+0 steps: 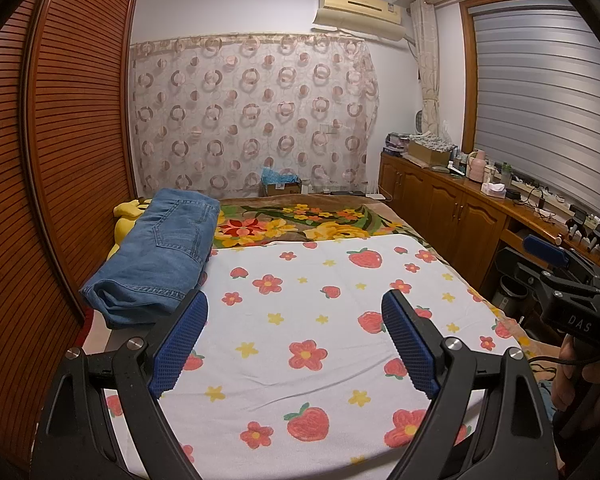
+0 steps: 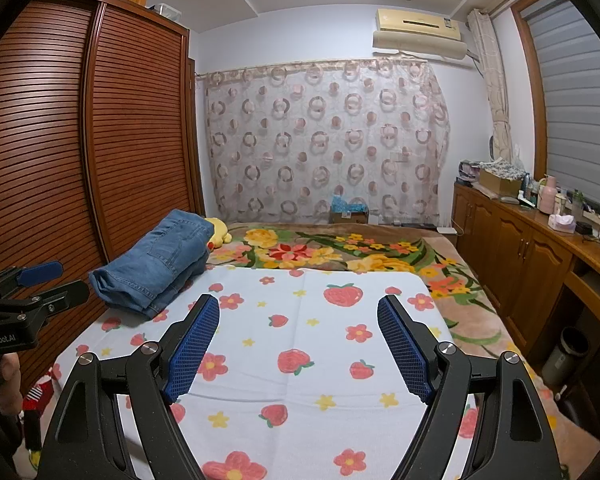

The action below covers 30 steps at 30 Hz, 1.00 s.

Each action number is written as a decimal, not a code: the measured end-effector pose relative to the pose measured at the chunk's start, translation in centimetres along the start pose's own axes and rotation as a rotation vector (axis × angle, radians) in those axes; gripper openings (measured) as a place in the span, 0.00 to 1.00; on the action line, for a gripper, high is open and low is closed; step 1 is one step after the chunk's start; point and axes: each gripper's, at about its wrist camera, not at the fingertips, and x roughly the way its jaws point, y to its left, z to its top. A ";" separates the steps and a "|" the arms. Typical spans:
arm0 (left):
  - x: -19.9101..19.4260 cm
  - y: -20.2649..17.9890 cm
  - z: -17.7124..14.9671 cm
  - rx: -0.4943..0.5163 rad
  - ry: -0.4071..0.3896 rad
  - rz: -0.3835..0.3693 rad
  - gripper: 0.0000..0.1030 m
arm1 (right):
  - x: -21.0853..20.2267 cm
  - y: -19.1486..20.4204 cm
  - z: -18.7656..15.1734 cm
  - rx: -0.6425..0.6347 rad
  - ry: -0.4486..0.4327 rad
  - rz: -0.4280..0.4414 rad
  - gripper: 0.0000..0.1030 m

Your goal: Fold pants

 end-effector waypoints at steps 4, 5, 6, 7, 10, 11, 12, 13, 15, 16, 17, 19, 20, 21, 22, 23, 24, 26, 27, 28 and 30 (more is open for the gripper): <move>0.0 0.1 0.0 0.000 0.001 0.001 0.87 | 0.0 0.0 -0.1 0.000 0.001 0.000 0.81; 0.0 0.0 0.0 0.000 0.001 0.000 0.87 | 0.0 0.0 -0.1 0.001 0.001 0.001 0.81; 0.0 0.0 0.0 0.000 0.000 0.000 0.87 | 0.0 -0.1 0.0 0.001 0.002 0.002 0.81; 0.0 0.1 0.0 0.000 0.000 0.000 0.87 | 0.0 -0.1 0.0 0.000 0.002 0.002 0.81; 0.0 0.1 0.0 -0.001 0.000 0.000 0.87 | 0.0 -0.1 0.0 0.001 0.001 0.002 0.81; 0.0 0.0 0.0 -0.001 0.000 0.001 0.87 | 0.0 -0.1 0.0 0.001 0.002 0.001 0.81; 0.0 0.0 0.0 -0.001 0.000 0.000 0.87 | 0.0 -0.1 0.0 0.000 0.002 0.003 0.81; 0.0 0.1 0.0 -0.001 -0.001 0.000 0.87 | 0.0 -0.1 0.0 -0.001 0.001 0.002 0.81; 0.0 0.0 0.0 -0.001 0.000 0.000 0.87 | 0.0 -0.1 0.0 0.000 0.002 0.002 0.81; 0.0 0.1 -0.1 -0.002 0.000 0.000 0.87 | 0.0 -0.2 0.1 -0.001 0.002 0.002 0.81; 0.0 0.1 -0.1 -0.002 0.001 0.000 0.87 | 0.0 -0.1 0.0 -0.001 0.002 0.002 0.81; 0.0 0.1 0.0 -0.001 0.000 0.000 0.87 | 0.0 -0.1 0.0 0.000 0.002 0.001 0.81; 0.0 0.1 0.0 -0.002 0.000 0.000 0.87 | 0.0 -0.1 0.0 0.000 0.002 0.002 0.81; 0.0 0.1 -0.1 -0.002 0.000 0.000 0.87 | 0.0 -0.1 0.0 0.000 0.002 0.002 0.81; 0.0 0.1 0.0 -0.001 0.000 0.000 0.87 | 0.0 -0.1 0.0 -0.001 0.002 0.002 0.81; 0.0 0.1 -0.1 -0.001 0.000 0.000 0.87 | 0.0 -0.2 0.0 -0.001 0.002 0.001 0.81; 0.0 0.1 -0.1 -0.001 0.000 0.000 0.87 | 0.0 -0.2 0.0 -0.001 0.002 0.003 0.81; 0.0 0.1 -0.1 -0.002 0.000 -0.001 0.87 | 0.0 -0.2 0.0 -0.001 0.003 0.002 0.81; 0.0 0.1 -0.1 -0.003 0.000 0.000 0.87 | 0.0 -0.2 0.0 0.000 0.004 0.003 0.81; 0.0 0.1 -0.1 -0.002 0.000 -0.001 0.87 | 0.0 -0.3 0.0 0.000 0.004 0.003 0.81; 0.0 0.1 -0.1 -0.002 0.000 0.000 0.87 | 0.0 -0.3 0.1 0.000 0.004 0.004 0.81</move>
